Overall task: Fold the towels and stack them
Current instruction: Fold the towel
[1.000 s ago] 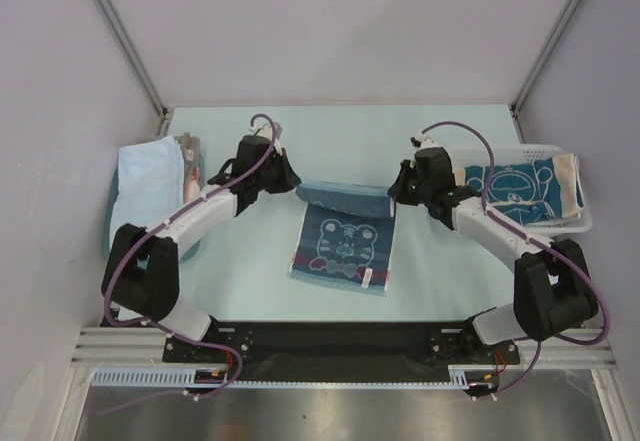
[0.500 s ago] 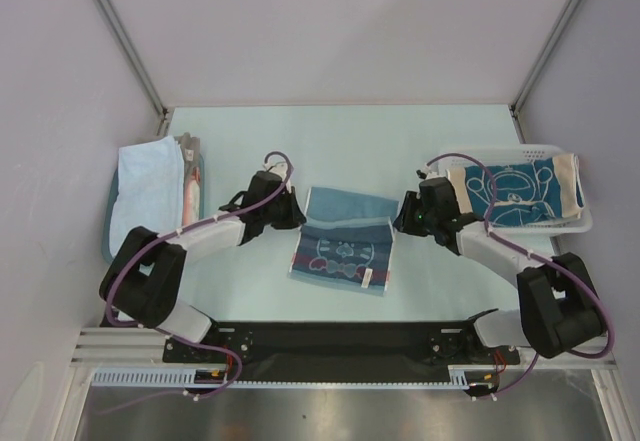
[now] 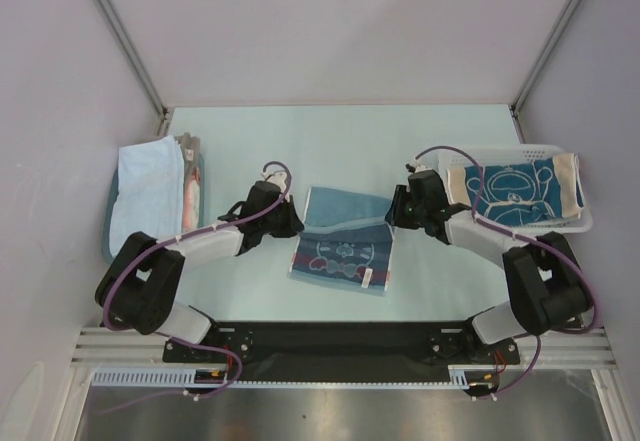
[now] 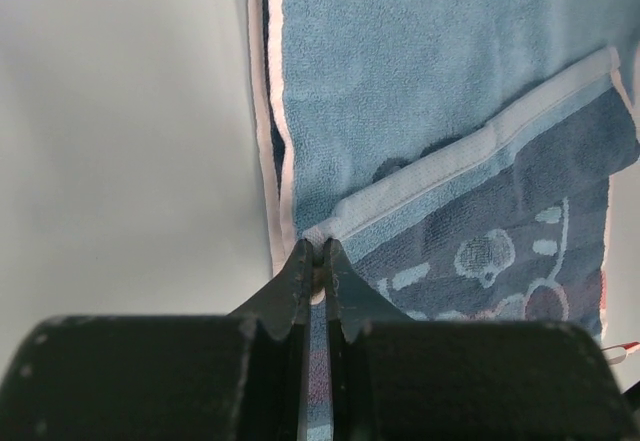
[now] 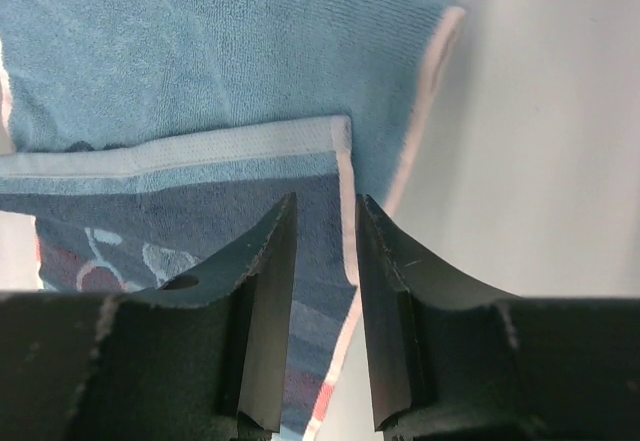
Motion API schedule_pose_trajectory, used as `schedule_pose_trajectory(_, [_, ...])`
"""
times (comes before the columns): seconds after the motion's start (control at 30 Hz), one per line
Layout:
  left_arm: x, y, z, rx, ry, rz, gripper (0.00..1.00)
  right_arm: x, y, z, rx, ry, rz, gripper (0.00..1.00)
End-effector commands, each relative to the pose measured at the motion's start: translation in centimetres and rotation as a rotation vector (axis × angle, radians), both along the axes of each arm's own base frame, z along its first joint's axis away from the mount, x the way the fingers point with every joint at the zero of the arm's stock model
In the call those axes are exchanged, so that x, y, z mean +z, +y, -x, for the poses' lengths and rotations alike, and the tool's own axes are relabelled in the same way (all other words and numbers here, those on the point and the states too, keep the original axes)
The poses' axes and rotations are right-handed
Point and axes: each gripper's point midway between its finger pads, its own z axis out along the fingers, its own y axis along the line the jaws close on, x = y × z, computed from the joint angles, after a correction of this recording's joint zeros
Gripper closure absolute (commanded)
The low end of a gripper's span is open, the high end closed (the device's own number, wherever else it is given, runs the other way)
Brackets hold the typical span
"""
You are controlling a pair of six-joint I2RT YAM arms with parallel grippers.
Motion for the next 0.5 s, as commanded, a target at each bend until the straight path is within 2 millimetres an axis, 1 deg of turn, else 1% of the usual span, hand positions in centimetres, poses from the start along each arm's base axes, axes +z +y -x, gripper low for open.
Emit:
schedule_pose_trajectory(0.0, [1.6,-0.9,-0.8,-0.015,-0.068,0.036,0.92,1.2,1.3,-2.4,0.013,-0.066,-0.004,0.66])
schedule_pose_trajectory(0.1, [1.5,-1.0,-0.9,-0.021,-0.064,0.032,0.92,0.1,1.6,-2.8,0.014,-0.05,0.024,0.66])
schedule_pose_trajectory(0.13, [1.5,-1.1,-0.8,-0.023,-0.062,0.032,0.92,-0.6,1.7,-2.8,0.015,-0.033,0.033,0.66])
schedule_pose_trajectory(0.17, [1.5,-1.2,-0.9,-0.026,-0.064,0.033,0.92,-0.8,1.7,-2.9,0.019,-0.03,0.038,0.66])
schedule_pose_trajectory(0.23, [1.5,-1.2,-0.9,-0.026,-0.062,0.033,0.92,-1.5,1.2,-3.0,-0.001,-0.024,0.067,0.65])
schedule_pose_trajectory(0.3, [1.4,-1.3,-0.8,-0.03,-0.061,0.035,0.92,-1.8,1.0,-3.0,-0.005,-0.022,0.081,0.65])
schedule_pose_trajectory(0.33, [1.4,-1.3,-0.9,-0.03,-0.061,0.035,0.92,-1.4,1.2,-3.5,-0.006,-0.047,0.071,0.65])
schedule_pose_trajectory(0.47, [1.5,-1.4,-1.1,-0.031,-0.062,0.036,0.92,-2.1,1.5,-3.7,0.001,-0.033,0.076,0.65])
